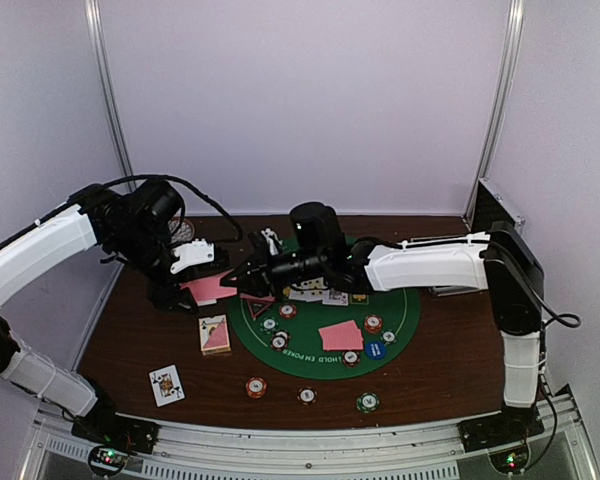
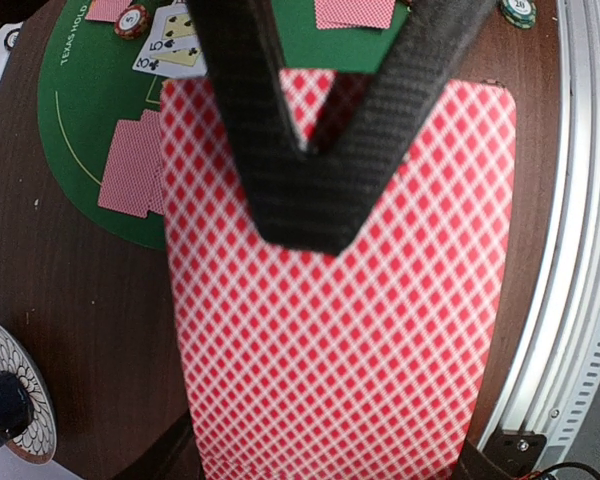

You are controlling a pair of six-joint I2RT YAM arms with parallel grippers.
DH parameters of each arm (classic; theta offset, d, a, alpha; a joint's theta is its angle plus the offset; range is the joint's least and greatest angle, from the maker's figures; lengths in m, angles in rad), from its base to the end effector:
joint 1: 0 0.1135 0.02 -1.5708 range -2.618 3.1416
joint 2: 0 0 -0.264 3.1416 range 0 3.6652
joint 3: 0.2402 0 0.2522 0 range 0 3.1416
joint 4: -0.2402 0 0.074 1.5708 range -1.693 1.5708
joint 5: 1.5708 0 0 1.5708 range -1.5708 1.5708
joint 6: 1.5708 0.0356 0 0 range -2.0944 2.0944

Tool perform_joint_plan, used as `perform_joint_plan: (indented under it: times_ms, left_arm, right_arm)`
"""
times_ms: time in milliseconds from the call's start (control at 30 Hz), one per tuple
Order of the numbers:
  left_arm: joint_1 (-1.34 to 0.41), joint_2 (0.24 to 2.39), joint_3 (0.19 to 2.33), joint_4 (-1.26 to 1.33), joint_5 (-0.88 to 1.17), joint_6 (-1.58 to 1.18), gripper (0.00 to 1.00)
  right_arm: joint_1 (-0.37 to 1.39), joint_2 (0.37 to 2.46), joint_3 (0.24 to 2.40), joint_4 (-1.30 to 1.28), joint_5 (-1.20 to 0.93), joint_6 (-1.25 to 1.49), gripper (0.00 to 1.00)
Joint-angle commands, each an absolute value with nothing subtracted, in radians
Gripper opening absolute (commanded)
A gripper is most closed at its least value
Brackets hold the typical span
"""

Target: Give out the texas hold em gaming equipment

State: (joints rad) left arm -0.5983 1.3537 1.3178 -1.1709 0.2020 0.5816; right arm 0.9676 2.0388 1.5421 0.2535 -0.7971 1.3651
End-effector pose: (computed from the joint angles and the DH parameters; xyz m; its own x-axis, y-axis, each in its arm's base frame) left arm 0.2016 -0.1461 0.3207 -0.3096 0.8624 -0.4005 0.9346 0.3536 0.0389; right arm 0.2508 0.4089 0.2613 -0.9768 -0.2122 -0.0296 -0.0643 0.1583 0.9853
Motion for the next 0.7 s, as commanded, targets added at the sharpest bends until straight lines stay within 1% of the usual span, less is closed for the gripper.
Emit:
perform_joint_plan:
  times_ms: [0, 133, 667]
  left_arm:
    - [-0.597, 1.352, 1.344, -1.150, 0.203, 0.586, 0.21]
    - [-0.597, 1.349, 1.344, -1.150, 0.196, 0.585, 0.22]
    - [-0.597, 1.351, 1.322, -1.143, 0.190, 0.589, 0.21]
  right_arm:
    - [0.950, 1.954, 1.495, 0.262, -0.814, 1.368, 0.00]
    - [0.937, 1.914, 1.441, 0.305, -0.804, 1.394, 0.00]
    - [0.813, 1.732, 1.244, 0.273, -0.800, 1.345, 0.00]
